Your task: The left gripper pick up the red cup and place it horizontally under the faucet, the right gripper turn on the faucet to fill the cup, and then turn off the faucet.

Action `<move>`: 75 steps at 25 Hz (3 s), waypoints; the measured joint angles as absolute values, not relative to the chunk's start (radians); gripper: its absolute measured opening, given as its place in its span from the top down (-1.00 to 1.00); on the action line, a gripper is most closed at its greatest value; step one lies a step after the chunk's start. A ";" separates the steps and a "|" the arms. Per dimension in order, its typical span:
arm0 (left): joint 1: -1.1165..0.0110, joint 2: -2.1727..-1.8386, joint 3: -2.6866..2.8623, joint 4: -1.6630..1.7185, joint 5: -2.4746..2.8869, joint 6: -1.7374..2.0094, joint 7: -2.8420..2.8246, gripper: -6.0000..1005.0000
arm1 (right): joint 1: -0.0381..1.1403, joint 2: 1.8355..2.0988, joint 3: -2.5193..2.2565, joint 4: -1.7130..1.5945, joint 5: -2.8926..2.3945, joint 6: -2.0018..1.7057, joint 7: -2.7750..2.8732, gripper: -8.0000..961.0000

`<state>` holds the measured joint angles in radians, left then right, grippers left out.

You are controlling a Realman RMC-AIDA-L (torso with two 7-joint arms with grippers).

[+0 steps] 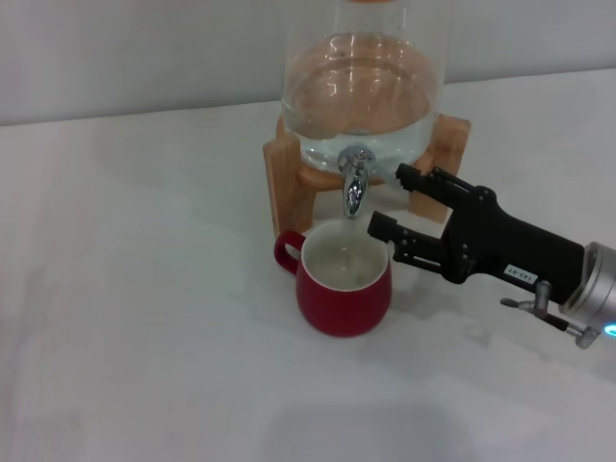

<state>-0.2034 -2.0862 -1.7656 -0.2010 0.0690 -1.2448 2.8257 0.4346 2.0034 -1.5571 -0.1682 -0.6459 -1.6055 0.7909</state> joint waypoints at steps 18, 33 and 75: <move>-0.196 -2.088 -1.764 -0.201 0.084 -1.248 2.826 -0.74 | 0.429 2.001 -1.546 -0.186 -0.636 -1.608 0.793 -0.72; -0.199 -2.088 -1.764 -0.201 0.089 -1.246 2.826 -0.74 | 0.413 1.985 -1.514 -0.223 -0.652 -1.687 0.811 -0.72; -0.210 -2.089 -1.764 -0.201 0.120 -1.249 2.826 -0.74 | 0.451 2.014 -1.656 -0.249 -0.646 -1.596 0.831 -0.72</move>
